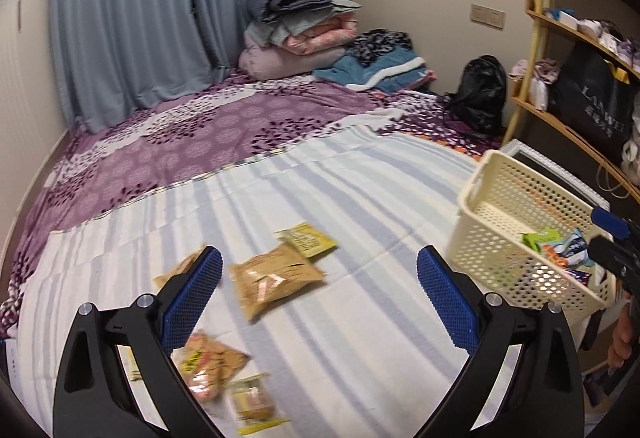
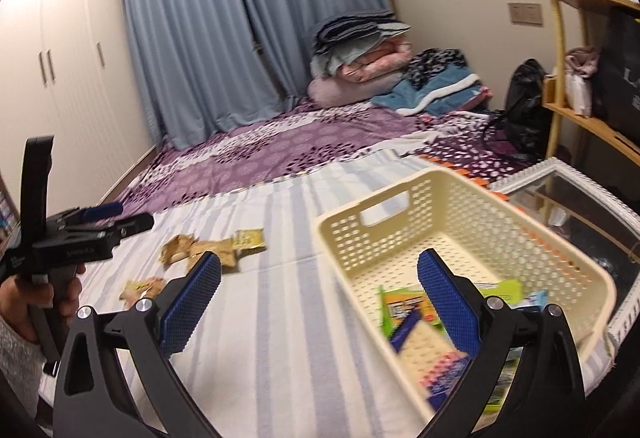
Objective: Organize snacks
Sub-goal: 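Withdraw both grippers from the basket toward the snacks on the bed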
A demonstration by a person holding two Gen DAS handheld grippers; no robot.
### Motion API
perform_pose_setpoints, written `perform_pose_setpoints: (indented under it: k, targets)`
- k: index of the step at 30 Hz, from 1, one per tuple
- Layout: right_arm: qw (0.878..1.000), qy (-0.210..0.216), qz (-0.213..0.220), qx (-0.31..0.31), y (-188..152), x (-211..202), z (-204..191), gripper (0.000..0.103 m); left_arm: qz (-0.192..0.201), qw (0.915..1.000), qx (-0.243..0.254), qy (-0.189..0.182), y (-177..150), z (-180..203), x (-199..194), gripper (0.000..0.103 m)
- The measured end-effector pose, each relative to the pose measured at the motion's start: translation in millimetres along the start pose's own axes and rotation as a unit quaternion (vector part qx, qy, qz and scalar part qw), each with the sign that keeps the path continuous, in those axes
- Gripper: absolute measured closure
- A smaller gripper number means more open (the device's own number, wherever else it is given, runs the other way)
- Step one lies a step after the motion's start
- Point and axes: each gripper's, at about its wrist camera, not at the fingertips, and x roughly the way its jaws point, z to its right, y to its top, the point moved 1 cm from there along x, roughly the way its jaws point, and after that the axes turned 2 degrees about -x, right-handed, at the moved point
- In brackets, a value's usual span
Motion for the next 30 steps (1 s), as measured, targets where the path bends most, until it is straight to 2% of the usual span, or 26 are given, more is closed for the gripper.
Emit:
perform_pose_setpoints:
  k: [9, 13, 20, 30]
  targets:
    - [0.993, 0.075, -0.075, -0.056, -25.6, 35.7, -74.3, 0.005, 0.004, 0.9963, -0.061, 0.061, -17.2, -85.2, -21.2, 0.004]
    - [0.983, 0.112, -0.119, -0.086, -44.9, 58.0, -116.4, 0.005, 0.007, 0.9933, -0.083, 0.079, -28.1, -111.4, -31.1, 0.004]
    - [0.963, 0.158, -0.163, -0.141, -69.1, 83.7, -177.2, 0.005, 0.004, 0.9896, -0.106, 0.096, -46.6, -140.1, -39.0, 0.004]
    - [0.943, 0.170, -0.208, -0.195, -92.7, 129.9, -233.1, 0.005, -0.001, 0.9831, -0.149, 0.107, -74.2, -175.6, -45.1, 0.004]
